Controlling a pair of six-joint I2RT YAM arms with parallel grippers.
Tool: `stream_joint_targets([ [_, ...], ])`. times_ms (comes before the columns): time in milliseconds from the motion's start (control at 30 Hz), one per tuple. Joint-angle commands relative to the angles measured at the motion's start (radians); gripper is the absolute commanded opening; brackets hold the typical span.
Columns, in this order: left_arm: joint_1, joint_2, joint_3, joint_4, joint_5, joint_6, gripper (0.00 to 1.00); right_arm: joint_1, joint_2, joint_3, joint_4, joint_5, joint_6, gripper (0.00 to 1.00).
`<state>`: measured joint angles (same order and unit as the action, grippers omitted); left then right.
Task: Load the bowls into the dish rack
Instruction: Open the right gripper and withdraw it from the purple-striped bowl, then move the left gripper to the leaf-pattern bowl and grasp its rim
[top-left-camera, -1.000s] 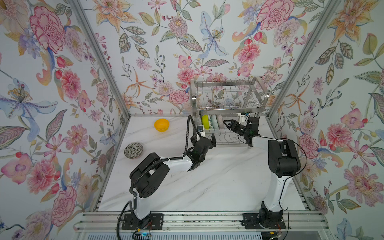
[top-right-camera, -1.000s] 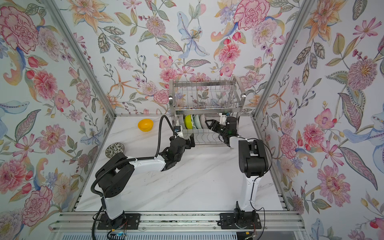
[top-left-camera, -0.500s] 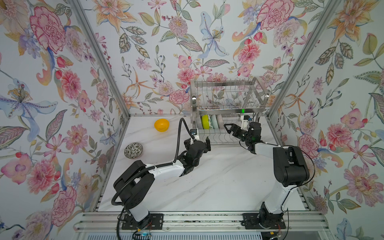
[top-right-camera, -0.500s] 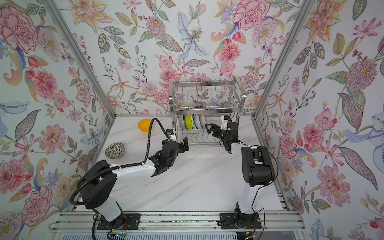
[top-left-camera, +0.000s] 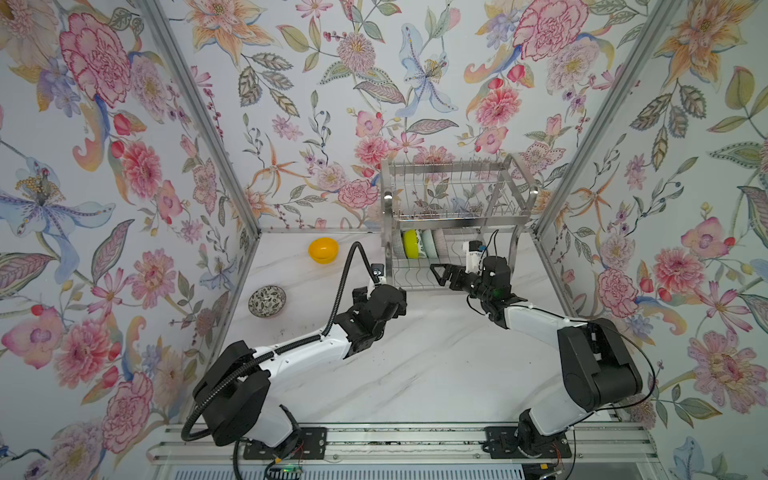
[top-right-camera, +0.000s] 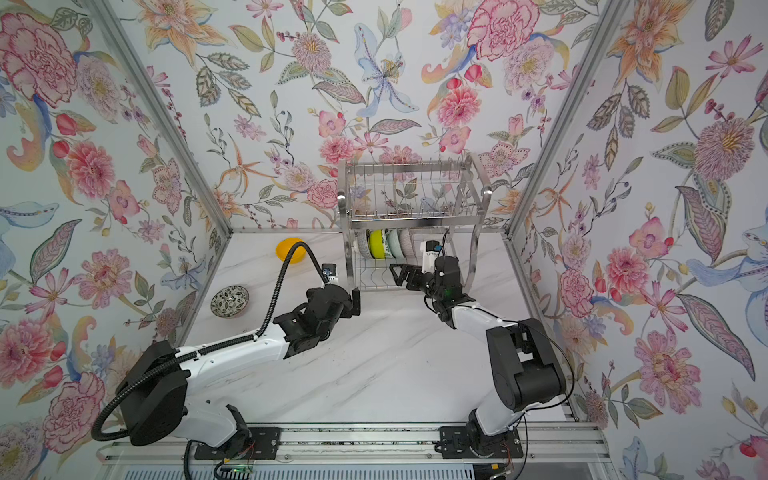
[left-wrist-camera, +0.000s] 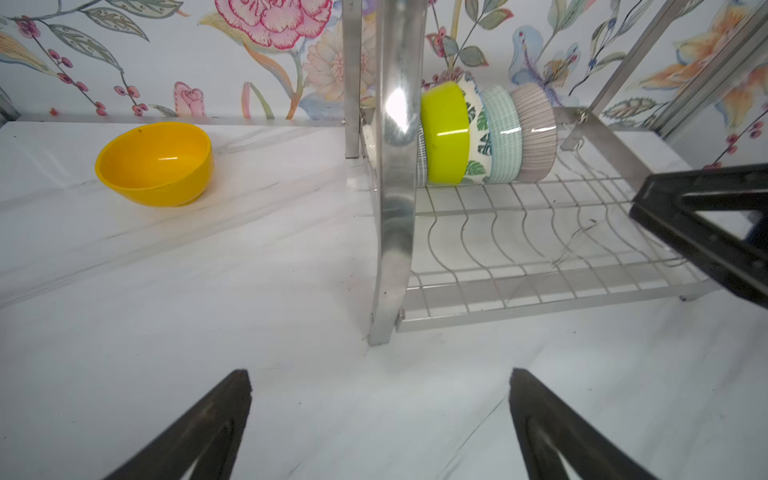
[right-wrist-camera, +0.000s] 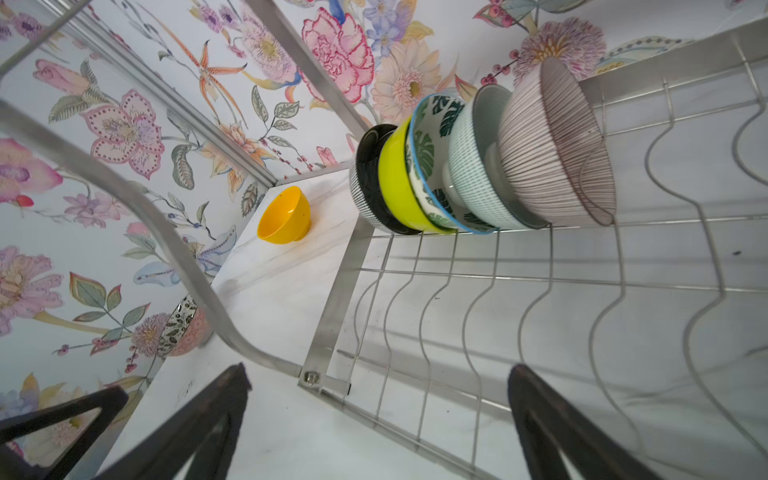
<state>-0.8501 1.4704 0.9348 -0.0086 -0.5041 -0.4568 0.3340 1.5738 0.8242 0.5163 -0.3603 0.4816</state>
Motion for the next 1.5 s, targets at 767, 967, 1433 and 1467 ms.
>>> stream_joint_targets([
  [767,0.615,0.026,0.128,-0.438,0.216,0.247,0.99,0.456,-0.092,0.103,-0.144,0.352,-0.243,0.98],
  [967,0.774,0.072,0.13,-0.43,0.275,0.267,0.98,0.542,-0.008,0.171,-0.173,0.393,-0.279,0.99],
  [1433,0.933,0.302,0.206,-0.418,0.459,0.305,0.78,0.592,0.023,0.175,-0.171,0.426,-0.3,0.99],
  [1467,0.939,0.308,0.203,-0.412,0.466,0.302,0.76,0.592,0.021,0.174,-0.173,0.426,-0.3,0.98],
])
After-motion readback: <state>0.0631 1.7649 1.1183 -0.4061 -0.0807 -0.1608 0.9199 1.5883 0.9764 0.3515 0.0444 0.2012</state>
